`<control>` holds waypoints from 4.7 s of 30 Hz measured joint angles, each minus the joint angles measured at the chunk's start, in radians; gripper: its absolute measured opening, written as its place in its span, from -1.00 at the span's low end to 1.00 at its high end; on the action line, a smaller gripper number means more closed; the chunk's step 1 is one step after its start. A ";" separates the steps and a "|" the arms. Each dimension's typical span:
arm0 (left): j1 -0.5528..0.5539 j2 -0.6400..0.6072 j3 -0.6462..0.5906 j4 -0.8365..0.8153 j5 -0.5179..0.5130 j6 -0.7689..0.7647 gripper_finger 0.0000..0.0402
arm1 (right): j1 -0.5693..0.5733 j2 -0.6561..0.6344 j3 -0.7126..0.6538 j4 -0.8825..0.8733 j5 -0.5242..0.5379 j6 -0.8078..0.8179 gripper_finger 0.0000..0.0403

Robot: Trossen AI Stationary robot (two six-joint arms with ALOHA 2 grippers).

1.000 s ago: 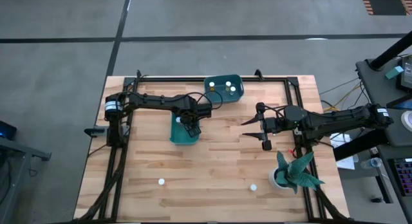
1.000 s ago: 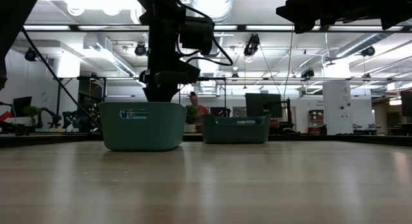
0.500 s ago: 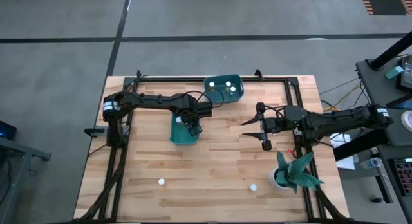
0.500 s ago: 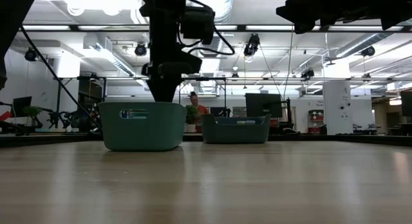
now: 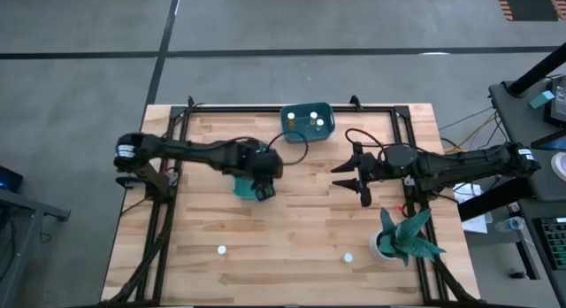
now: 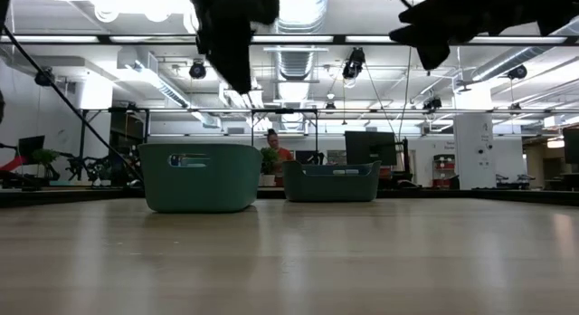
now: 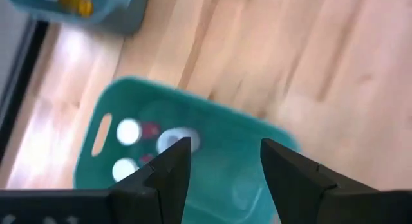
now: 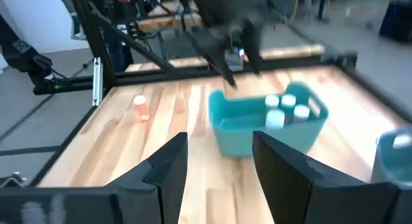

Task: Pick and place medicine bottles into bin by pill shape (circle, oval)
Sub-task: Put the yellow tablet pill bottle into the blue bin

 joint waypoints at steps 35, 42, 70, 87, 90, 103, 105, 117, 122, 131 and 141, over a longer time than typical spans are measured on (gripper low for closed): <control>-0.366 -0.256 -0.360 0.715 -0.115 0.363 -0.15 | 0.324 0.255 0.348 -0.352 0.027 0.478 -0.17; -0.366 -0.260 -0.361 0.717 -0.119 0.393 -0.15 | 0.372 0.388 0.467 -0.613 0.027 0.652 -0.18; -0.366 -0.463 -0.532 0.832 -0.227 0.650 -0.15 | 0.553 0.694 0.876 -1.354 0.018 1.479 -0.23; -0.366 -0.667 -0.775 1.054 -0.224 0.729 -0.15 | 0.551 0.876 0.993 -1.321 0.025 1.459 -0.10; -0.366 -0.678 -0.780 1.055 -0.224 0.729 -0.15 | 0.556 0.905 1.031 -1.375 0.018 1.213 -0.11; -0.367 -0.679 -0.787 1.057 -0.223 0.729 -0.15 | 0.647 1.011 1.057 -1.369 0.109 0.429 -0.08; -0.367 -0.679 -0.787 1.058 -0.223 0.729 -0.15 | 0.647 1.026 1.056 -1.368 0.100 0.433 -0.09; -0.367 -0.679 -0.787 1.060 -0.223 0.729 -0.15 | 0.668 1.053 1.056 -1.358 0.050 0.436 -0.12; -0.367 -0.679 -0.787 1.060 -0.223 0.729 -0.15 | 0.673 1.053 1.051 -1.349 0.051 0.436 -0.13; -0.366 -0.679 -0.787 1.060 -0.223 0.729 -0.15 | 0.672 1.053 1.018 -1.319 0.053 0.432 -0.13; -0.366 -0.679 -0.787 1.060 -0.223 0.729 -0.15 | 0.674 1.053 0.961 -1.257 0.053 0.432 -0.16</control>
